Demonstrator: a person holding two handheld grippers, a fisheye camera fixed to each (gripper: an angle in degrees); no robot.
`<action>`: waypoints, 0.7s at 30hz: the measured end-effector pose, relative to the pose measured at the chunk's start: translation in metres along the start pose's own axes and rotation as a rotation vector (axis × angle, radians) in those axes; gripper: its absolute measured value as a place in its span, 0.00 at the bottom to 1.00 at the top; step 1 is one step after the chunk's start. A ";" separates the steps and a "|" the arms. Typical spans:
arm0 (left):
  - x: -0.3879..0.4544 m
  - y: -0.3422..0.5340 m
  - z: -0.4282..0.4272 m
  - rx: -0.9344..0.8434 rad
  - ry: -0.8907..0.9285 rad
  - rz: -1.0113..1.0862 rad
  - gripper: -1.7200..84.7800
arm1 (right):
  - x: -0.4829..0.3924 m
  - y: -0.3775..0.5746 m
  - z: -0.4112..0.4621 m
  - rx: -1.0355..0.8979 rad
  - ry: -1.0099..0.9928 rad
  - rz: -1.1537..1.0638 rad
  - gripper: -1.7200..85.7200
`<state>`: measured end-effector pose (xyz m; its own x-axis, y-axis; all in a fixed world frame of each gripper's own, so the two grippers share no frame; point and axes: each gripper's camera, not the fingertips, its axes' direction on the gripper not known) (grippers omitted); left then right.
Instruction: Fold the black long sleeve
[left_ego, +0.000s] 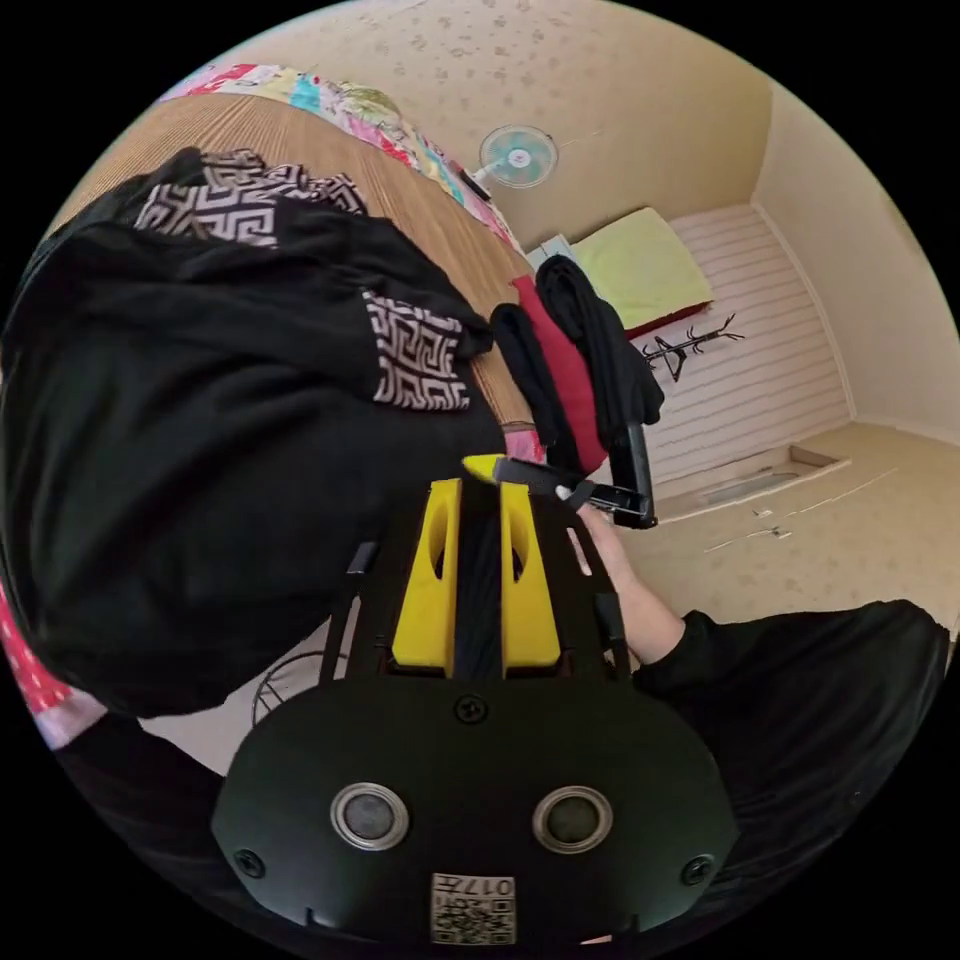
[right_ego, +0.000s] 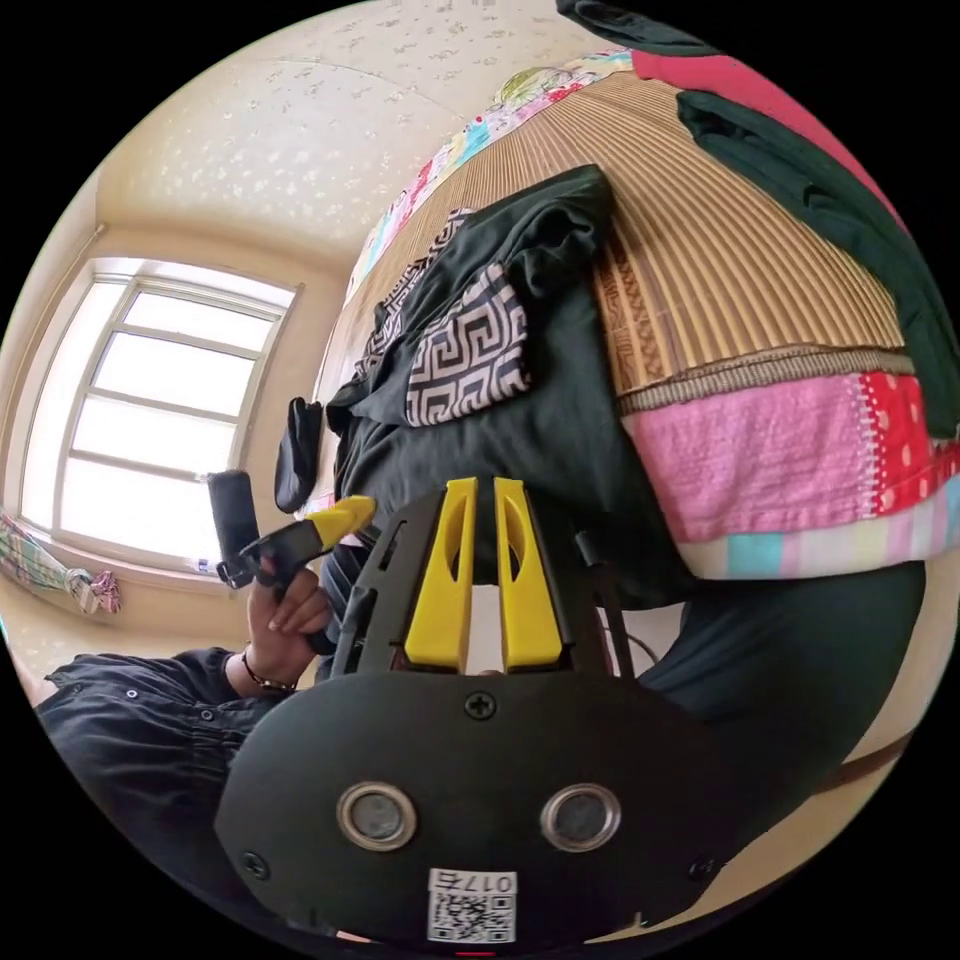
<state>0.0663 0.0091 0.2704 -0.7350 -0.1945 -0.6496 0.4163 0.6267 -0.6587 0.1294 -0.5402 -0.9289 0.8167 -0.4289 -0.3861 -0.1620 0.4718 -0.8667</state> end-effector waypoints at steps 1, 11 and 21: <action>-0.008 0.006 -0.006 0.007 -0.015 -0.018 0.10 | -0.004 -0.005 -0.008 0.044 0.017 -0.008 0.09; -0.091 0.071 -0.080 0.130 -0.137 -0.180 0.10 | -0.066 -0.086 0.012 0.152 0.200 -0.077 0.12; -0.133 0.102 -0.085 0.128 -0.126 -0.244 0.10 | -0.244 -0.137 -0.016 0.280 0.322 -0.401 0.05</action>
<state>0.1607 0.1626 0.3217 -0.7529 -0.4250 -0.5026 0.3049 0.4516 -0.8385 -0.0564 -0.5129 -0.7209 0.5669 -0.8082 -0.1596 0.3138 0.3910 -0.8653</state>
